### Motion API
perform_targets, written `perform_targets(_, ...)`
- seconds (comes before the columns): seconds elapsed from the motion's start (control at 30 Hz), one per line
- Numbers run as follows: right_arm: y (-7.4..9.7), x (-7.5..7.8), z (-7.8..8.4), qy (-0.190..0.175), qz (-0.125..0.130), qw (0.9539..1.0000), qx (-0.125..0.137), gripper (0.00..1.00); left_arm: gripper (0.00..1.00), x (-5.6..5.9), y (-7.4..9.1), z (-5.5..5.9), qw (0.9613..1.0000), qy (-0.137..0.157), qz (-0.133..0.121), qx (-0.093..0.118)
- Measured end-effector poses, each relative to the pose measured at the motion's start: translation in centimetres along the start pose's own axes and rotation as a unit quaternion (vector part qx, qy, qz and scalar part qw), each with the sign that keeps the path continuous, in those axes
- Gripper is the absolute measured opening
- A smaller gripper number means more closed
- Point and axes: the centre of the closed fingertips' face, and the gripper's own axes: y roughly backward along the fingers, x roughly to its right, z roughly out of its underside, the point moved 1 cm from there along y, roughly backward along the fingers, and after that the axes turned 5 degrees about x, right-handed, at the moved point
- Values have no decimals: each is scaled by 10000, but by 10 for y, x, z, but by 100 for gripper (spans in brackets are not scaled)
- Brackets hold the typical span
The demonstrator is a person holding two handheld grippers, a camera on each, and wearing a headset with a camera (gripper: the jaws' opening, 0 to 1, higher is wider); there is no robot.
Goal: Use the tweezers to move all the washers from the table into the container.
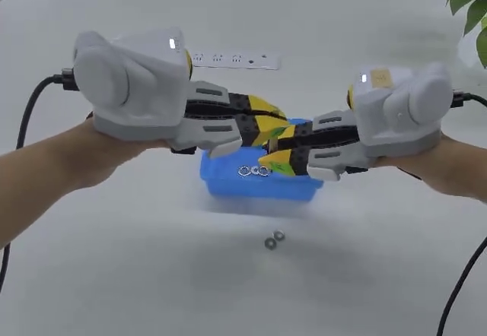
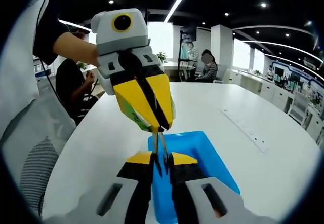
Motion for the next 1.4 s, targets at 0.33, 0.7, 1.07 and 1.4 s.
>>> perform_targets(0.33,15,0,-3,36,535,9986,-31,28,5,-10,13,-6,9995,-180,-260,-79)
perform_targets(0.7,64,-20,-11,-155,1708,9845,373,53,5,-3,29,-23,9983,-249,-524,62)
perform_targets(1.07,86,-86,25,-706,1446,9869,103,69,5,14,34,-28,9982,-181,-564,124)
perform_targets(1.4,111,-98,46,-1187,1665,9788,86,82,5,54,28,3,9996,33,-290,-22)
